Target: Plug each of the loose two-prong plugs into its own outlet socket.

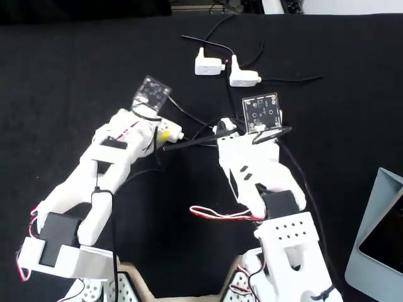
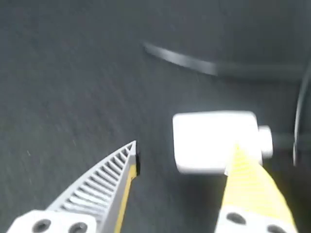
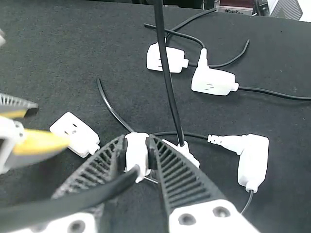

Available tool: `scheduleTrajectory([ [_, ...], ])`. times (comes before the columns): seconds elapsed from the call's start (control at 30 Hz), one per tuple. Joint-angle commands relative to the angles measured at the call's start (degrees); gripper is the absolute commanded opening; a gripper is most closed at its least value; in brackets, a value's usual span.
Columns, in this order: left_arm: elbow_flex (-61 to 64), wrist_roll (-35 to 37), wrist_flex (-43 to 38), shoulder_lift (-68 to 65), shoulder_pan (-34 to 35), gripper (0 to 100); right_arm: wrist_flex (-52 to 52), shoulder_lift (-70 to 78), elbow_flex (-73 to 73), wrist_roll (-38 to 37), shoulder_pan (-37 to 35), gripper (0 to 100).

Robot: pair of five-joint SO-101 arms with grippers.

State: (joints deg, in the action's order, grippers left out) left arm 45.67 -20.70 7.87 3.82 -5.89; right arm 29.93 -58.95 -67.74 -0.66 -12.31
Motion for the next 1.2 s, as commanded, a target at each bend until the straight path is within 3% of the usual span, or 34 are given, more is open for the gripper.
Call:
scheduleTrajectory([
  [0.0,-0.3,7.0,-8.6,2.3,0.5,29,-1.1,-1.0,0.4,-0.4,0.5,1.3],
  [0.13,-4.2,10.5,-8.6,0.4,0.5,29,-1.1,-1.0,0.4,-0.4,0.5,1.3],
  [0.3,-13.6,10.7,-8.3,-11.9,0.5,26,-1.1,-1.0,0.4,-0.4,0.5,1.3],
  [0.5,-14.1,-0.3,-5.7,-17.3,-0.2,21,-1.1,-1.0,0.4,-0.4,0.5,1.3],
  [0.63,-12.9,-5.5,5.3,-14.2,-0.2,21,-1.1,-1.0,0.4,-0.4,0.5,1.3],
  [0.77,-12.9,-11.2,22.2,-7.0,-0.2,21,-1.1,-1.0,0.4,-0.4,0.5,1.3],
  [0.93,-12.9,-13.2,39.7,2.5,-0.4,21,-1.1,-1.0,0.4,-0.4,0.5,1.3],
  [1.17,-13.0,-12.9,42.2,8.8,1.5,21,-1.1,-1.0,0.4,-0.4,0.5,1.3],
])
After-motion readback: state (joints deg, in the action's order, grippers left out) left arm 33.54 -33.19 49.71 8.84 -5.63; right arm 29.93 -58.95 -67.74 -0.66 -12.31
